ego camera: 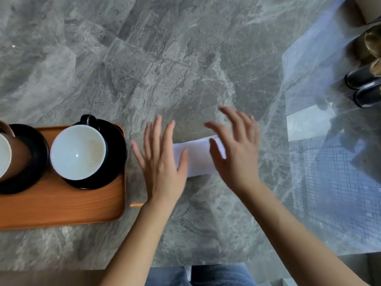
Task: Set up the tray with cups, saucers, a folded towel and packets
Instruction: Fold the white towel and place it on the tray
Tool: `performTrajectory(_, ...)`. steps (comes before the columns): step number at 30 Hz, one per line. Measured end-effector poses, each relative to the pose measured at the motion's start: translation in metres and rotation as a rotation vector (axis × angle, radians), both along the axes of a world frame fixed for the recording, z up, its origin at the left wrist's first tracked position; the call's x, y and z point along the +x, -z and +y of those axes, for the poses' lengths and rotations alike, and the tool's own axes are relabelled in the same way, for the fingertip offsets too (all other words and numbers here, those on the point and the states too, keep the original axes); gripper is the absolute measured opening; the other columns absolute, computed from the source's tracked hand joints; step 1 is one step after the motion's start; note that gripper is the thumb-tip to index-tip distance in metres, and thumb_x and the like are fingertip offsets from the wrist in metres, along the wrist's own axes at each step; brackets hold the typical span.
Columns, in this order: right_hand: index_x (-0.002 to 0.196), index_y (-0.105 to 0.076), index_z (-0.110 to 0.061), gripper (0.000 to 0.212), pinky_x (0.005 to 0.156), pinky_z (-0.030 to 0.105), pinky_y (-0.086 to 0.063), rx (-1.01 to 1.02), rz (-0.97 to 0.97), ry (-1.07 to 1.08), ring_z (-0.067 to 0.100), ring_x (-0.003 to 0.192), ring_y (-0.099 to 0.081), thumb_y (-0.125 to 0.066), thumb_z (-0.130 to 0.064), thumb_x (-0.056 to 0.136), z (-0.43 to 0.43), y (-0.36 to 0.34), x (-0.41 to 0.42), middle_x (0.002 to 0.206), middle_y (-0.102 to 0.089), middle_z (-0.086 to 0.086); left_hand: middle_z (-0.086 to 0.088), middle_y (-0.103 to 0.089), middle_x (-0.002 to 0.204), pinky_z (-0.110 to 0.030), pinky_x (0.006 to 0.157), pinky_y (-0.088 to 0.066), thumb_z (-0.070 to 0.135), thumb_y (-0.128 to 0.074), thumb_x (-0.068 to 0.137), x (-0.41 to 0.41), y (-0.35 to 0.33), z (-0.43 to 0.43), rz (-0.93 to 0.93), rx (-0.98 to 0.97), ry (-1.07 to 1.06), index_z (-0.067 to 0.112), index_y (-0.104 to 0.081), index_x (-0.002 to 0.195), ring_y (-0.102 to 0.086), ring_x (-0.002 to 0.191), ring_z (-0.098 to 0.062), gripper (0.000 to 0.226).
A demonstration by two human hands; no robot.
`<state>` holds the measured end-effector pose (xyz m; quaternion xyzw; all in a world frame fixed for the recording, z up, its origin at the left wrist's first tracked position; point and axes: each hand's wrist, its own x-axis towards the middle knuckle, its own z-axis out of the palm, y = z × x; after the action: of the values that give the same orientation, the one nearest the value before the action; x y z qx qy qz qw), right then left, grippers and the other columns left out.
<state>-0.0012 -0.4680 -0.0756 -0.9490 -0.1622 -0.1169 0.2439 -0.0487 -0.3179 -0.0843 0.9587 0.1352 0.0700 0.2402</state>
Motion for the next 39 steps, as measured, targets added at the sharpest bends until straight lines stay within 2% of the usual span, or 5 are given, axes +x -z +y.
performTrajectory(6, 0.148, -0.026, -0.027, 0.052, 0.117, 0.057, -0.002, -0.322, 0.365, -0.241, 0.022, 0.148, 0.004, -0.033, -0.038, 0.097, 0.008, 0.016, -0.009, 0.161, -0.008, 0.001, 0.0, -0.002, 0.158, -0.055, 0.114, 0.002, 0.032, -0.038, 0.087, -0.01, 0.02, -0.025, 0.245, 0.085, 0.103, 0.019, -0.013, 0.149, 0.004, 0.145, -0.017, 0.067)
performTrajectory(18, 0.151, -0.01, -0.03, 0.061, 0.12, 0.043, 0.002, -0.197, 0.389, -0.162, 0.015, 0.149, 0.004, -0.018, -0.053, 0.095, -0.005, 0.041, 0.001, 0.16, -0.004, -0.005, 0.004, -0.003, 0.156, -0.051, 0.115, -0.001, 0.049, -0.028, 0.091, -0.009, 0.038, -0.022, 0.24, 0.075, 0.04, 0.023, -0.013, 0.149, -0.001, 0.145, -0.014, 0.065)
performTrajectory(31, 0.15, -0.018, -0.022, 0.064, 0.121, 0.041, -0.007, -0.092, 0.382, -0.18, 0.015, 0.149, -0.004, -0.024, -0.051, 0.094, -0.005, 0.044, 0.006, 0.159, -0.013, -0.003, -0.006, -0.022, 0.157, -0.053, 0.114, -0.014, 0.052, -0.029, 0.091, -0.004, 0.038, -0.019, 0.3, 0.069, 0.079, 0.023, -0.026, 0.145, -0.014, 0.146, -0.026, 0.062)
performTrajectory(36, 0.142, -0.039, -0.015, 0.058, 0.118, 0.046, -0.019, 0.033, 0.394, -0.136, 0.017, 0.146, -0.02, -0.03, -0.046, 0.093, -0.005, 0.042, 0.006, 0.153, -0.033, 0.001, -0.006, -0.024, 0.155, -0.053, 0.116, -0.01, 0.042, -0.047, 0.086, 0.0, 0.022, -0.016, 0.25, -0.191, 0.017, 0.015, -0.038, 0.139, -0.015, 0.146, -0.025, 0.061)
performTrajectory(39, 0.136, -0.044, -0.015, 0.052, 0.117, 0.04, -0.022, 0.158, 0.39, -0.095, 0.018, 0.142, -0.025, -0.036, -0.042, 0.092, -0.006, 0.036, 0.005, 0.149, -0.038, 0.002, -0.015, -0.03, 0.149, -0.04, 0.116, -0.019, 0.029, -0.053, 0.078, -0.002, 0.004, -0.005, 0.149, -0.456, -0.116, 0.002, -0.04, 0.134, -0.026, 0.139, -0.026, 0.063)
